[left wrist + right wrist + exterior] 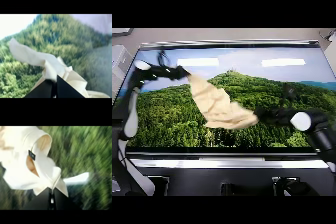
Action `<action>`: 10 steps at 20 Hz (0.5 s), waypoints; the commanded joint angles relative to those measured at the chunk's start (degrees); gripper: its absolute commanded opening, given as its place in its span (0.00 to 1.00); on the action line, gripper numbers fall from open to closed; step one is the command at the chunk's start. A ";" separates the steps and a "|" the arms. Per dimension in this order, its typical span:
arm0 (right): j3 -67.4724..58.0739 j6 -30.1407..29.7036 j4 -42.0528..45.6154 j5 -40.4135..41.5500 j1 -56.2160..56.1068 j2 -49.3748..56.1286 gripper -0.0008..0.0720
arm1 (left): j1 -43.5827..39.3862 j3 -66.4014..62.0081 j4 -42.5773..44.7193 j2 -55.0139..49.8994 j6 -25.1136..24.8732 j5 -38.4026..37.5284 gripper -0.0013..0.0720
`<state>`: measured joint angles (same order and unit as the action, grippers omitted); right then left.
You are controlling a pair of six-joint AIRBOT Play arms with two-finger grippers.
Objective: Fold the clothes and pants, and hang the long-sleeved shirts on hangers.
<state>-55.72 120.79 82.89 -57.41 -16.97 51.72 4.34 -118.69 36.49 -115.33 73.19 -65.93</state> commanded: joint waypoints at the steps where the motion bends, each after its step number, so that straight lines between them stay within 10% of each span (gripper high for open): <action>1: -14.43 5.14 30.62 -1.66 0.00 -0.48 0.05 | 5.55 -1.49 0.20 11.26 1.84 2.45 0.04; 6: -27.89 1.25 36.65 1.92 -0.02 -0.48 0.06 | 10.45 -0.13 6.14 31.58 2.62 5.90 0.04; 10: -34.07 -0.24 34.71 1.38 -0.02 -2.54 0.06 | 12.26 -0.13 12.46 45.07 13.94 3.91 0.04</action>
<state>-84.95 121.93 116.20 -56.07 -16.99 50.48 14.98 -118.87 43.90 -79.55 79.53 -61.34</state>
